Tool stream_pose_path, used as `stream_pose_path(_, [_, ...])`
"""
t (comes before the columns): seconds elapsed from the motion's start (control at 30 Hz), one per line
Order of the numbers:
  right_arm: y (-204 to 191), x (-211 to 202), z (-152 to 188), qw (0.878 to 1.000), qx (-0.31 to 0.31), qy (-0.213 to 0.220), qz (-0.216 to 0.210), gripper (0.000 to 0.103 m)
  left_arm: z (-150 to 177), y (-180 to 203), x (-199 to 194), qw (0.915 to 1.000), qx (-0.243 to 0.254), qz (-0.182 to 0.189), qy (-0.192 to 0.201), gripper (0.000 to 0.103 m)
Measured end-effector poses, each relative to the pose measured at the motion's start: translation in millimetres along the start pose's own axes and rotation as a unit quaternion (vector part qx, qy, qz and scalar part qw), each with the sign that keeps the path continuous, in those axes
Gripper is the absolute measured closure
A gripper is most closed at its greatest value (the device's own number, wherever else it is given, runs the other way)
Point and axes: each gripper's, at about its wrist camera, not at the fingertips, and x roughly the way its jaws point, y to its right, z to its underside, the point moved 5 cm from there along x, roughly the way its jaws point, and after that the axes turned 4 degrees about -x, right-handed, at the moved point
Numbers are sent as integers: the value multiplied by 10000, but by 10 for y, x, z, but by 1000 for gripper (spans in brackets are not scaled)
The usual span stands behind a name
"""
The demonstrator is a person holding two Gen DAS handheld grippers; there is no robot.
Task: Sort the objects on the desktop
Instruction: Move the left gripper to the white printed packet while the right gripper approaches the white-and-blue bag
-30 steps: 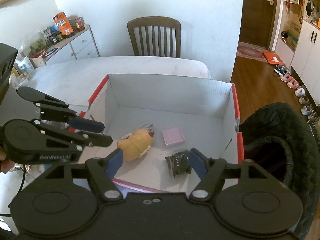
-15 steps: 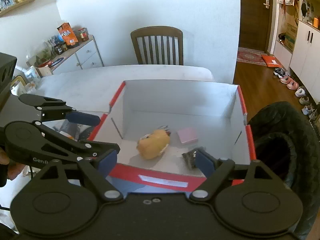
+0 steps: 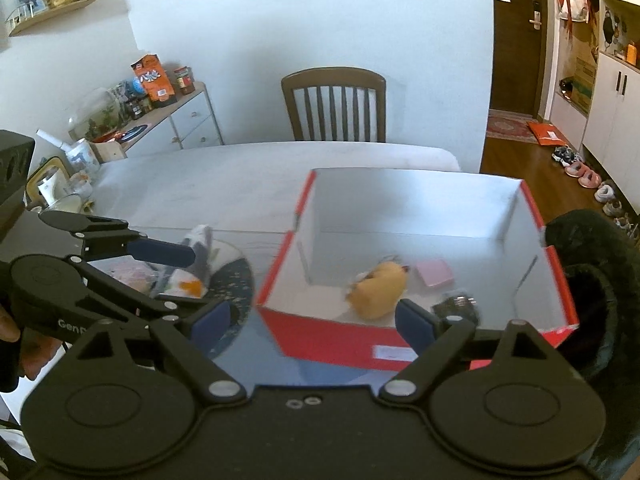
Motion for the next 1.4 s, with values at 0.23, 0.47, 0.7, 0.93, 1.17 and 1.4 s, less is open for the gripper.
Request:
stream_pose_path(0.23, [-495,104,34,10000,-2,-96,-10,11,230,-562,-347,9990,-353,-201,196,0])
stream_pose_path(0.47, [-914,264,-9,9999,-26,-138,66,11,499,-1214,-611,9960,-641,-587,204,0])
stream_pose_path(0.7, [-1218,462,-71,9998,14,-162,147,11,694,-1828,-775,9921,-784,-962,154,0])
stream_pose_path(0.93, [-1395,668,-162,9996,36,-173,221,11,860,-2318,-764,9881,-892,-1253,9,0])
stream_pose_path(1.17, [-1477,938,-271,9992,2,-256,319,11,1042,-2688,-573,9847,-872,-1471,-327,0])
stream_pose_path(1.4, [-1550,1288,-366,9984,-52,-437,357,12,1110,-2880,-421,9815,-966,-1572,-515,0])
